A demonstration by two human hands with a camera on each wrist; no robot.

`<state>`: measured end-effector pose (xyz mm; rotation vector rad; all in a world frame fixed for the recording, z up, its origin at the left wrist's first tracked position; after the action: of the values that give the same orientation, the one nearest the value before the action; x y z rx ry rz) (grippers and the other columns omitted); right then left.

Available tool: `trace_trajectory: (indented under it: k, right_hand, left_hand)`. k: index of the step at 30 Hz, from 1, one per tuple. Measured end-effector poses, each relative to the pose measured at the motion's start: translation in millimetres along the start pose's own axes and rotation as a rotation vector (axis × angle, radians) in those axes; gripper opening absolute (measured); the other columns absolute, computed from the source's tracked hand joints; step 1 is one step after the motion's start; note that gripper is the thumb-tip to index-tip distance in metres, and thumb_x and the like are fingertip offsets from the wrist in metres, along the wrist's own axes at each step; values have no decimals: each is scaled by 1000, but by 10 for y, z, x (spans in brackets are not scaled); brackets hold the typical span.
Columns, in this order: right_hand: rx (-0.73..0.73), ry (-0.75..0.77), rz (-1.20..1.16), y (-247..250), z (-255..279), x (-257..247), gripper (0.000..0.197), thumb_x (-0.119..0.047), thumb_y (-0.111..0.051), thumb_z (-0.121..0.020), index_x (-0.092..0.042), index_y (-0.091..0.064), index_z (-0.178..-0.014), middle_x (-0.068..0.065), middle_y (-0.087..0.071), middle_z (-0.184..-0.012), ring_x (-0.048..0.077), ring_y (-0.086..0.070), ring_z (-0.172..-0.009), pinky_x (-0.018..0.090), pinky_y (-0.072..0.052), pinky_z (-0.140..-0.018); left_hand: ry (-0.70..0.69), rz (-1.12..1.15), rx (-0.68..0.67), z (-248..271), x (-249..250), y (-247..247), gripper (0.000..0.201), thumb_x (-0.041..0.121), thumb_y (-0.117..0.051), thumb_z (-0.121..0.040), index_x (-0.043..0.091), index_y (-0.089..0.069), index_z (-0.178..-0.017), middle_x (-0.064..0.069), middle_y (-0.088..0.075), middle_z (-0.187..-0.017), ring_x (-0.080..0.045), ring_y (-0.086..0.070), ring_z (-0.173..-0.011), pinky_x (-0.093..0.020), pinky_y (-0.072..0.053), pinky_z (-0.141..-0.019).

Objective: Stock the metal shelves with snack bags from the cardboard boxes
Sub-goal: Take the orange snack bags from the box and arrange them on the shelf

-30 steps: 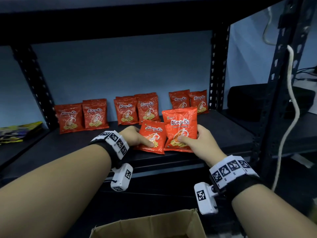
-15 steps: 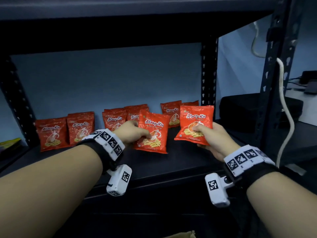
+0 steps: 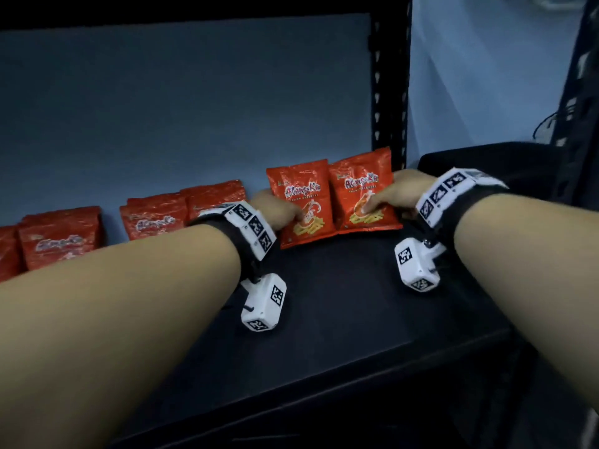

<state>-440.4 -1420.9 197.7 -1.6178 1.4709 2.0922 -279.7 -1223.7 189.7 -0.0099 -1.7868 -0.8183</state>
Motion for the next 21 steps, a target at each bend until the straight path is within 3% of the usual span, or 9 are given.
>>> trace_trajectory:
  k: [2,4,7,10,13,17,21]
  right_hand:
    - [-3,-40,5,-14,-205,32,59,-27,-97,-63,-16,-71,-115,4,-76,-107,26,-72,-102,39,-60,-87]
    - [-20,-91,-6,-72,-363,93,56,-21,-96,-65,-17,-69,-114,5,-75,-111,26,-70,-105,40,-60,-90]
    - [-9,-116,-1,-141,-509,156,59,-17,-96,-67,-17,-66,-118,5,-70,-119,26,-66,-110,44,-61,-90]
    - [36,-109,44,-149,-548,146,69,-16,-95,-68,-13,-60,-127,9,-65,-123,29,-64,-111,48,-62,-87]
    - [50,-121,118,-157,-522,120,78,-22,-96,-68,-6,-56,-133,14,-66,-123,34,-68,-106,52,-62,-85]
    - [78,-120,134,-120,-453,136,72,-30,-98,-65,-2,-63,-122,17,-72,-111,33,-73,-99,54,-62,-86]
    - [72,-132,128,-61,-326,131,65,-34,-98,-64,-2,-67,-111,18,-75,-103,34,-75,-96,54,-62,-85]
  left_hand:
    - [24,-25,-30,-190,-41,-120,38,13,-91,-67,12,-71,-99,-5,-75,-104,-25,-73,-93,-41,-62,-87]
    - [46,-80,-56,-347,-86,-215,52,15,-94,-63,9,-72,-109,-8,-76,-107,-27,-74,-95,-44,-62,-87]
    - [39,-186,-73,-501,-87,-284,69,21,-99,-59,5,-69,-119,-10,-74,-115,-28,-72,-102,-43,-61,-90]
    - [38,-288,-71,-559,-52,-278,74,32,-98,-63,4,-66,-124,-12,-72,-118,-30,-70,-106,-44,-60,-92]
    - [74,-298,-79,-540,-54,-247,71,35,-98,-63,5,-66,-120,-13,-73,-110,-29,-72,-98,-45,-62,-87]
    - [139,-233,-128,-489,-84,-254,31,24,-86,-83,5,-62,-91,-12,-67,-83,-22,-65,-68,-37,-60,-69]
    - [181,-237,-145,-347,-102,-253,29,25,-75,-93,10,-55,-79,-7,-59,-74,-17,-55,-61,-30,-51,-61]
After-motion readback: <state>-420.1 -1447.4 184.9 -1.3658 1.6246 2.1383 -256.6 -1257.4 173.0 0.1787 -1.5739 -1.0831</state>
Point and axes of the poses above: each hand's wrist, its own z-axis away from the middle knuckle, its own y-axis out of the back of the hand, x = y × z, the point moved 2 cm from there along -z, towards the middle knuckle
